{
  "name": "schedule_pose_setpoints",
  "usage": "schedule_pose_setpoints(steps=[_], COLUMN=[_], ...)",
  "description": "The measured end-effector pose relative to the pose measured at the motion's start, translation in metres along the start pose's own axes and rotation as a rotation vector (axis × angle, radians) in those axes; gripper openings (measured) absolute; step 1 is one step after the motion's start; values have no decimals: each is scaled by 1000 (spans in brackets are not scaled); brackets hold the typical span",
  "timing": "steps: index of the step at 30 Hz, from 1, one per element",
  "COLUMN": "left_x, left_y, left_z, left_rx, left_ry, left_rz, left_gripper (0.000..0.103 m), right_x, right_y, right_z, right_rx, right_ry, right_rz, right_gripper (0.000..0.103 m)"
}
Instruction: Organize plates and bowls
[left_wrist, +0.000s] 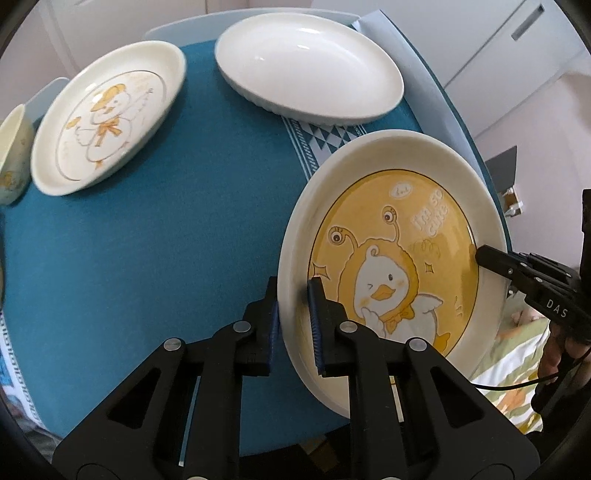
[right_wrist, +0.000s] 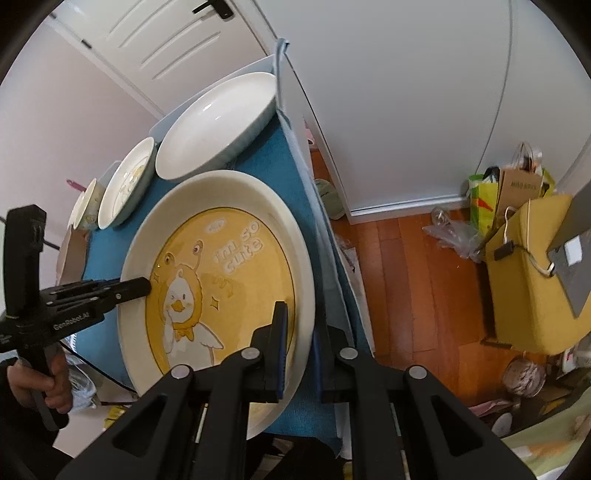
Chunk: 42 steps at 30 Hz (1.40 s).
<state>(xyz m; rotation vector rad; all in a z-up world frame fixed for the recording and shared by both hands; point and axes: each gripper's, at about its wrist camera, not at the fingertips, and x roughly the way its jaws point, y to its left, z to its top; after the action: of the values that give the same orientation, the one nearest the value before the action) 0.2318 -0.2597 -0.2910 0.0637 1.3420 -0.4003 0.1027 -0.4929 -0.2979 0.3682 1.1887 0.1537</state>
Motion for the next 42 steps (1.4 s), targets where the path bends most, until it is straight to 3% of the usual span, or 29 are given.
schedule_pose_setpoints(steps=[6, 12, 24, 30, 42], left_x=[-30, -62, -113, -105, -85], left_y=[19, 64, 208, 264, 287], left_z=[4, -12, -81, -106, -112], left_rx=[-62, -148, -258, -284, -235], left_ry=[-40, -87, -109, -80, -54], left_rz=[19, 32, 95, 79, 46], left_gripper=[12, 12, 12, 12, 12], right_x=[-3, -1, 40, 71, 107], right_y=[21, 69, 206, 260, 285], right_z=[8, 19, -10, -31, -43], right_rx=[-63, -153, -268, -292, -245], right_ry=[-9, -19, 28, 73, 110], right_rz=[19, 40, 108, 104, 50], right_gripper=[11, 11, 11, 11, 11])
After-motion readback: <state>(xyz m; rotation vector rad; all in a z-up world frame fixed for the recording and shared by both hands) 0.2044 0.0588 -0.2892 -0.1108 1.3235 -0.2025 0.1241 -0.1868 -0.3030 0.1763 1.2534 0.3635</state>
